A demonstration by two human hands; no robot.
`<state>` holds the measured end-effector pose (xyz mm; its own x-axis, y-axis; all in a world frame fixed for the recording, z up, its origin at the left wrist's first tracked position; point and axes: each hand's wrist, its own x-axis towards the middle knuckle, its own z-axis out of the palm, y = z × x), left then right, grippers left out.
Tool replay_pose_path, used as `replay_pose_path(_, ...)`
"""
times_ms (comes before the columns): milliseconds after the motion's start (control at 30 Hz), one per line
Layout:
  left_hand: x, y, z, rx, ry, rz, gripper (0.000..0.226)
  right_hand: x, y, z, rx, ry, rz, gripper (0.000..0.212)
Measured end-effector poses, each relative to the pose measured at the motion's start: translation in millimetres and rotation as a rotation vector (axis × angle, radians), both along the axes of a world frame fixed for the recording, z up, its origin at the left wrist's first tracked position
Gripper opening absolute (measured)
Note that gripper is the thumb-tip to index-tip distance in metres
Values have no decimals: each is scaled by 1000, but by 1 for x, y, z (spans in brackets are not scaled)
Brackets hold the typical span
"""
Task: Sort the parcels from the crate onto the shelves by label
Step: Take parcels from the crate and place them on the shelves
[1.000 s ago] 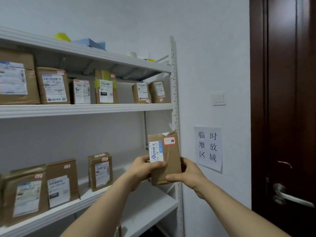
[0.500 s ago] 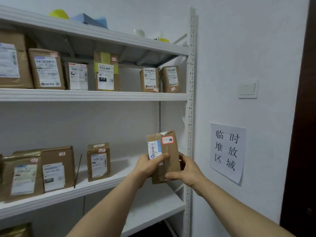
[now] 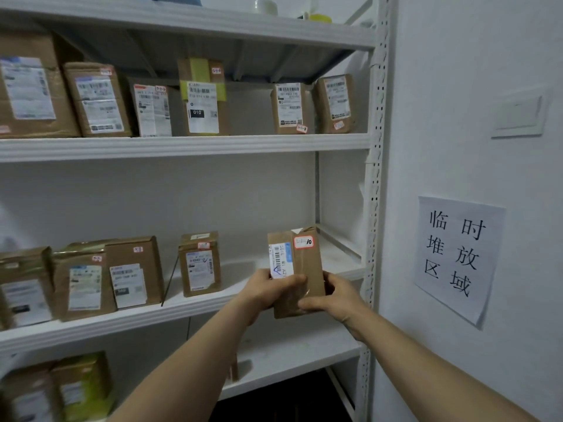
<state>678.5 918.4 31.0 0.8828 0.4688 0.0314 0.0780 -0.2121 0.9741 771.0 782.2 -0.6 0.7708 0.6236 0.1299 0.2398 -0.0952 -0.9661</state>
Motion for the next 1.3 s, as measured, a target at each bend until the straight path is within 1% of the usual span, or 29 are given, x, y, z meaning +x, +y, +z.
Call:
replay_pose_path(200, -6, 21, -11, 12, 75, 18, 45, -5, 20, -11, -3, 46, 63, 52)
replay_pose_path(367, -13, 35, -20, 22, 79, 27, 42, -9, 36, -23, 5, 66, 46, 57)
replay_pose_path(467, -16, 42, -25, -1, 84, 36, 46, -11, 45, -28, 3, 76, 44, 61)
replay_pose_path(533, -20, 46, -27, -12, 84, 37, 44, -11, 51, -30, -4, 86, 63, 64)
replay_pose_path(700, -33, 55, -32, -60, 77, 29, 29, -19, 61, -38, -12, 109, 104, 64)
replay_pose_path(800, -39, 60, -36, -63, 81, 28, 28, -26, 64, -39, -26, 134, 128, 53)
replay_pose_path(867, -42, 67, -37, -49, 81, 34, 30, -27, 67, -37, -21, 178, 140, 36)
replay_pose_path(933, -41, 75, -33, -26, 72, 35, 36, -27, 73, -29, 24, 226, 126, 22)
replay_pose_path(967, -41, 79, -29, -11, 68, 35, 39, -26, 76, -23, 49, 234, 119, 18)
replay_pose_path(1033, -41, 86, -16, 23, 55, 32, 37, -25, 83, -11, 79, 192, 106, 14)
replay_pose_path(1133, -38, 97, 8, 38, 3, 17, 34, -20, 94, 10, 181, 161, 94, 19)
replay_pose_path(1300, -30, 112, 55, 80, -125, -13, 30, -10, 108, 50, 262, 78, 104, 49)
